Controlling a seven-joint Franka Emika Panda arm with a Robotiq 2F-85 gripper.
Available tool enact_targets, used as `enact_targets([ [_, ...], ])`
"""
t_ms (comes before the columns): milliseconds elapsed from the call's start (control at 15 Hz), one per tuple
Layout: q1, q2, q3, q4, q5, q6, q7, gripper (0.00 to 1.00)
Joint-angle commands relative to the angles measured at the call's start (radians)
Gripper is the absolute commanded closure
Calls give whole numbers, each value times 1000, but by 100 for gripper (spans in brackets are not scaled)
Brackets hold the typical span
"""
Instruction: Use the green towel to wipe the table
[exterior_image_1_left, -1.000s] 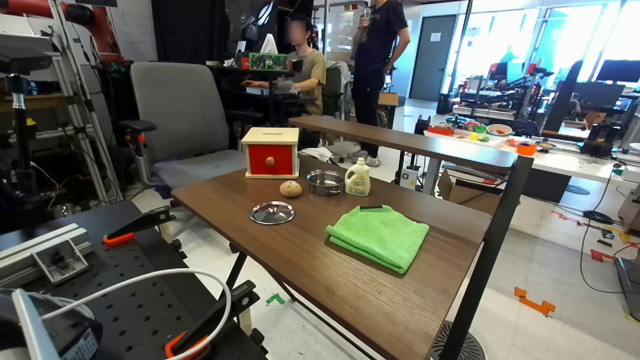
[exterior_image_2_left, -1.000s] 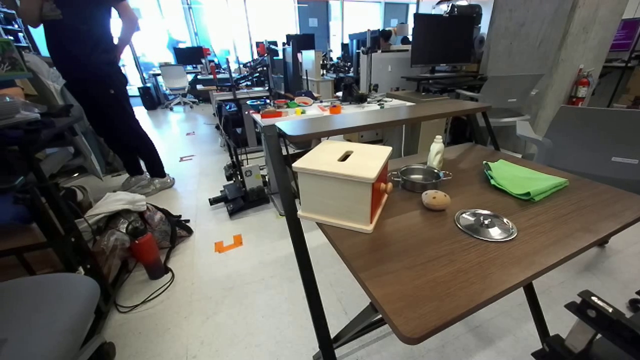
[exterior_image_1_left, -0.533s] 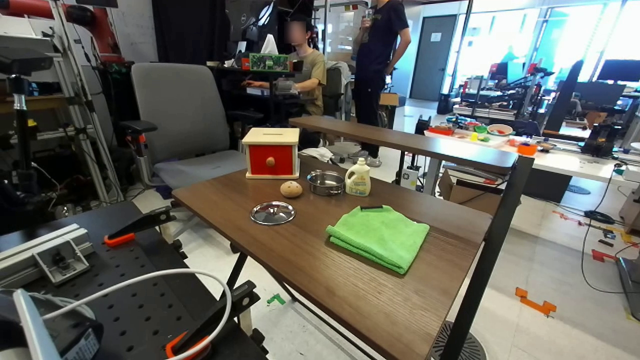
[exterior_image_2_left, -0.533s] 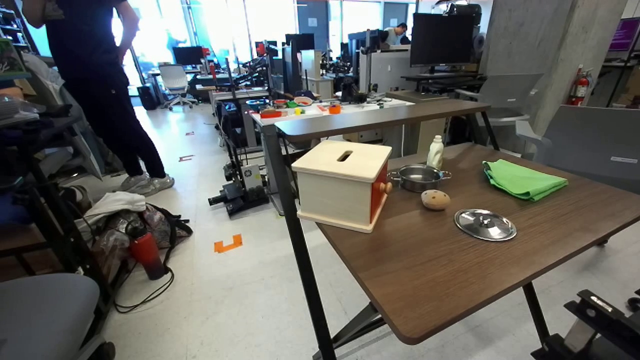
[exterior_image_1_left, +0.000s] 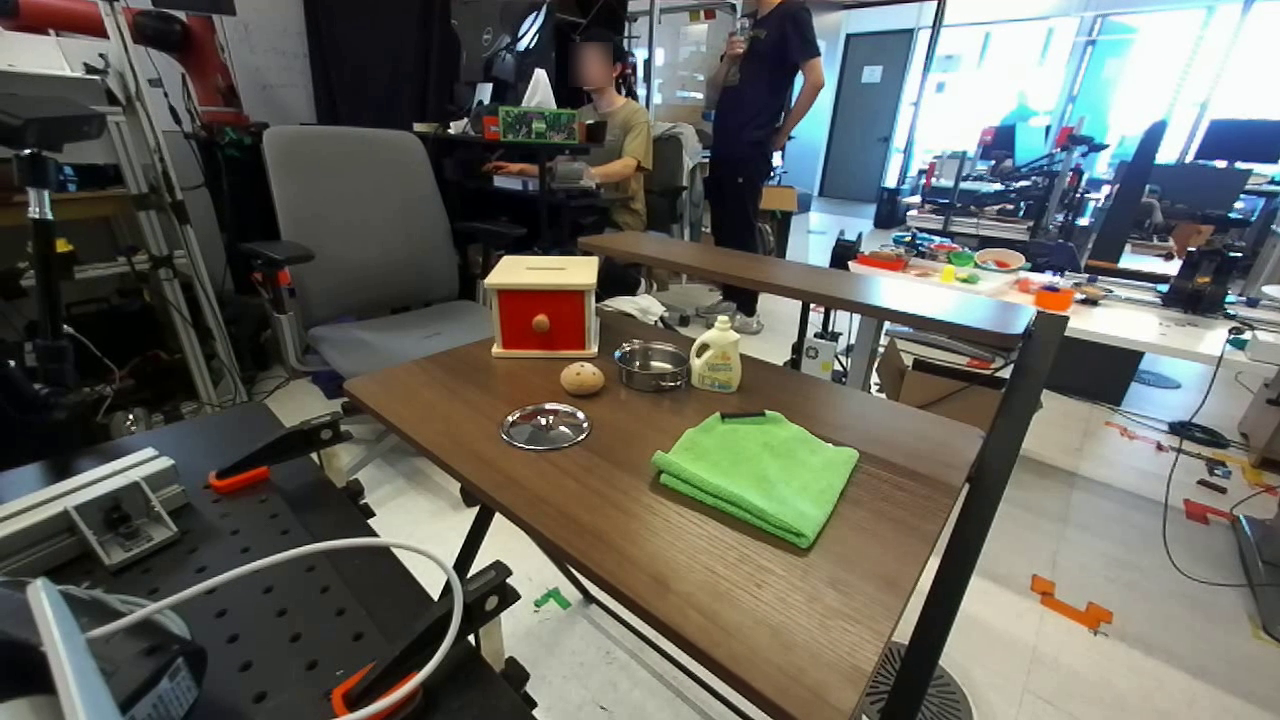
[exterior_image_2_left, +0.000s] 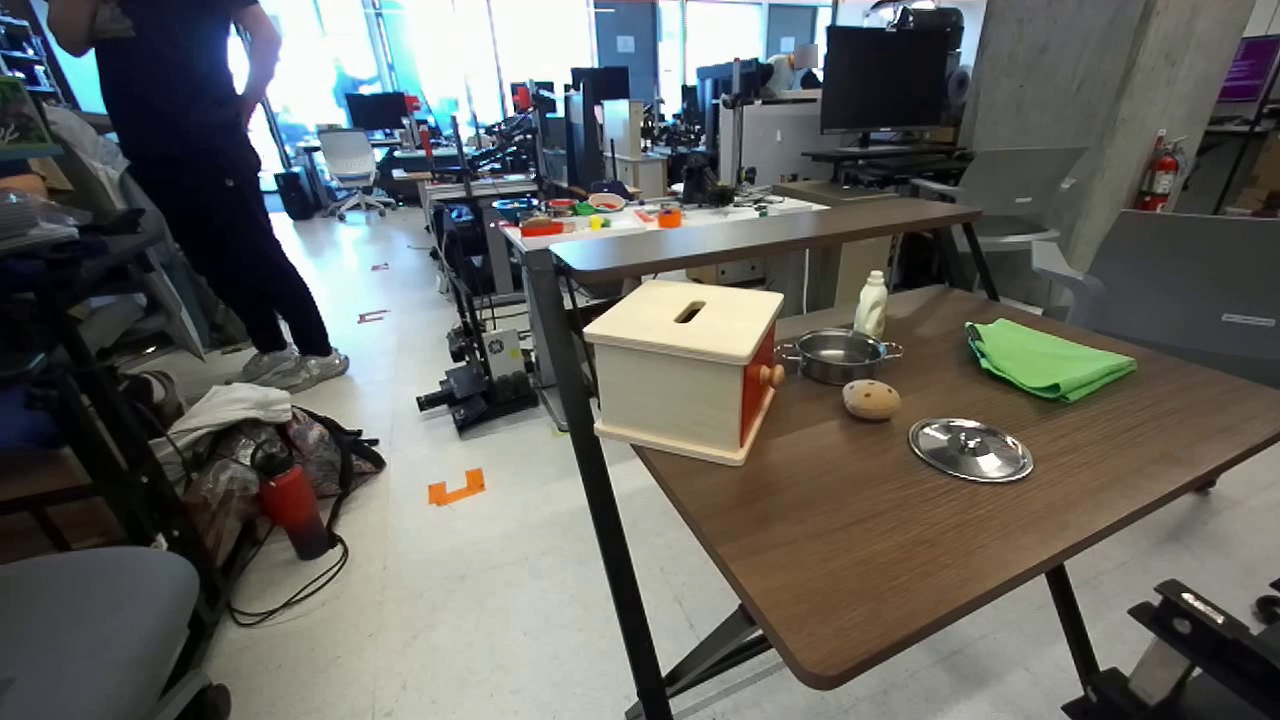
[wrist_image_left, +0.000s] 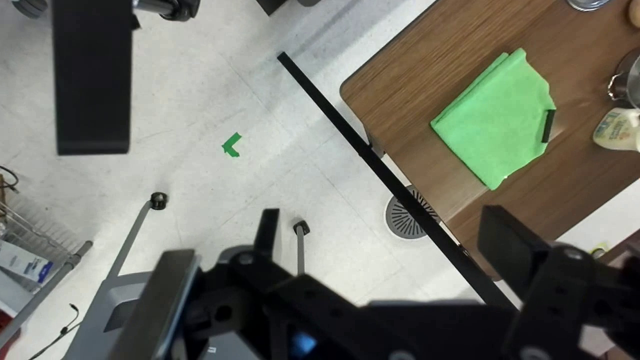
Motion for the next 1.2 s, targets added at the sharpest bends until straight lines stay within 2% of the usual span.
enact_targets([
  [0,-5,126,59,94,39,33,0,0],
  [533,-6,321,189,239,50,20,-21,0],
  [667,-17,348,210,276,93,-31,-4,0],
  [733,-37,343,228,276,159,-103,-31,0],
  [800,-8,328,209,229,81,-13,0,0],
  [933,-17,339,217,248,122,-65,-9,0],
  [1133,-21,339,217,254,130,-73,-12,0],
])
